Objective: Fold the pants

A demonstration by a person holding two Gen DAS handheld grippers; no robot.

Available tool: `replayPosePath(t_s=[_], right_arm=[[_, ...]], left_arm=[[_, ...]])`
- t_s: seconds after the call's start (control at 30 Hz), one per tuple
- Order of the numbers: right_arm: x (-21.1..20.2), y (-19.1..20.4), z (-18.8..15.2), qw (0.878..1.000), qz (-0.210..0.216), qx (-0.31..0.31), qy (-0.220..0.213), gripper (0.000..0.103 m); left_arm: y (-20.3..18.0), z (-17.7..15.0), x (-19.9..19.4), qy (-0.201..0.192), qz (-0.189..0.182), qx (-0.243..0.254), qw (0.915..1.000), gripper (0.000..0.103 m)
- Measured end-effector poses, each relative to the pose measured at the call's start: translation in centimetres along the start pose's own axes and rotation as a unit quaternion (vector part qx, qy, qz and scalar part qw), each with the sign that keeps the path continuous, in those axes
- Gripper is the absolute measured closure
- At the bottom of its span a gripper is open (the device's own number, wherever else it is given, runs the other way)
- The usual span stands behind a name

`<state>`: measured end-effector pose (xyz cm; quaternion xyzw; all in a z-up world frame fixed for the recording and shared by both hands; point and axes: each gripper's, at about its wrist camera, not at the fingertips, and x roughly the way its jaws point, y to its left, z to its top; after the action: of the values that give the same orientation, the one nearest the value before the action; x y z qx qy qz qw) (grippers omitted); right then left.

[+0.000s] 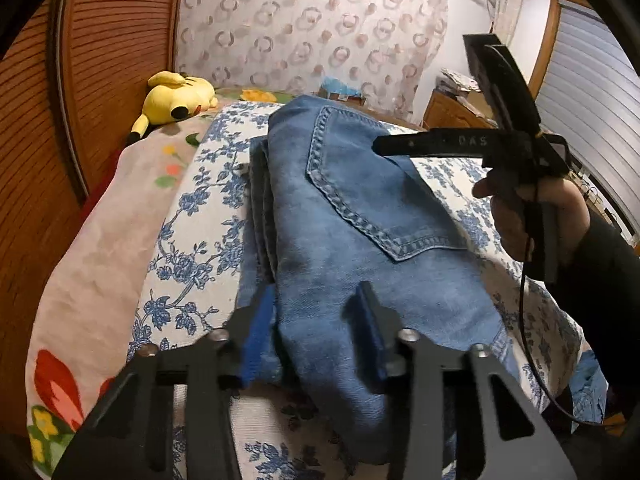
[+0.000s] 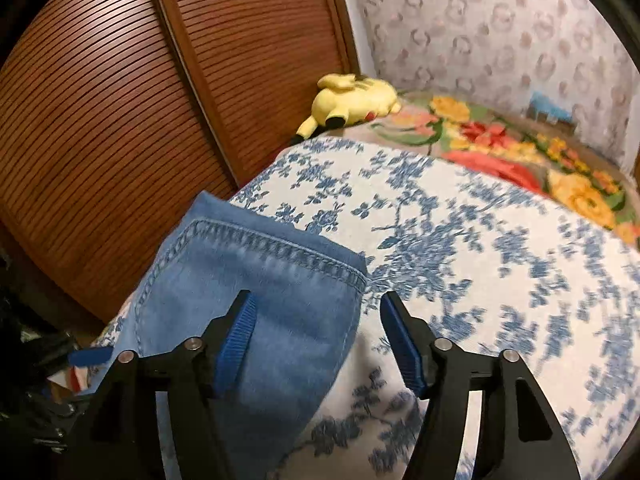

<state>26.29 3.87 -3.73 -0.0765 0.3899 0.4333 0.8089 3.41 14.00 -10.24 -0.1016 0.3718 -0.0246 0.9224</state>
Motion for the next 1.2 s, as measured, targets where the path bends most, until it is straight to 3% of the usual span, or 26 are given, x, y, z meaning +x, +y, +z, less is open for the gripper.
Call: replayPosePath(t_s=[0.13,0.2,0.27,0.3,0.37,0.5,0.8,1.2], right_arm=[[2.2,-1.1,0.5,0.998,0.059,0.026,0.022,0.036],[2.8,-1.5,0.7,0.996,0.074,0.034,0.028,0.038],[3.0,-1.3,0.9,0.995,0.087,0.031,0.028,0.047],[3.0,-1.2,1.0,0.995,0.091,0.025,0.026,0.058],[3.2,-1.3,1.3,0.996,0.088,0.012,0.017,0.069],[2.6,-1.1,1.9,0.997,0.080,0.003,-0.010,0.078],[3.9,-0.7,5.9,0.997,0.057,0.002,-0.058,0.081],[11.1,-3.6,12.3,0.995,-0.014,0.031,-0.090,0.081]], left_arm=[[0.9,0.1,-0.1,0.001,-0.009,-0.023,0.9997,0.089],[1.1,0.1,-0.3,0.001,-0.015,-0.025,0.9996,0.093],[1.0,0.1,-0.3,0.001,-0.016,-0.023,0.9996,0.095],[0.9,0.2,-0.4,0.000,-0.015,-0.019,0.9997,0.097],[0.8,0.5,-0.4,-0.002,-0.016,-0.015,0.9998,0.098],[0.8,1.4,-1.0,-0.021,-0.015,-0.017,0.9995,0.100],[3.0,6.5,-0.9,-0.059,0.008,0.008,0.9982,0.101],[7.9,16.0,5.9,-0.055,0.052,0.047,0.9960,0.101]])
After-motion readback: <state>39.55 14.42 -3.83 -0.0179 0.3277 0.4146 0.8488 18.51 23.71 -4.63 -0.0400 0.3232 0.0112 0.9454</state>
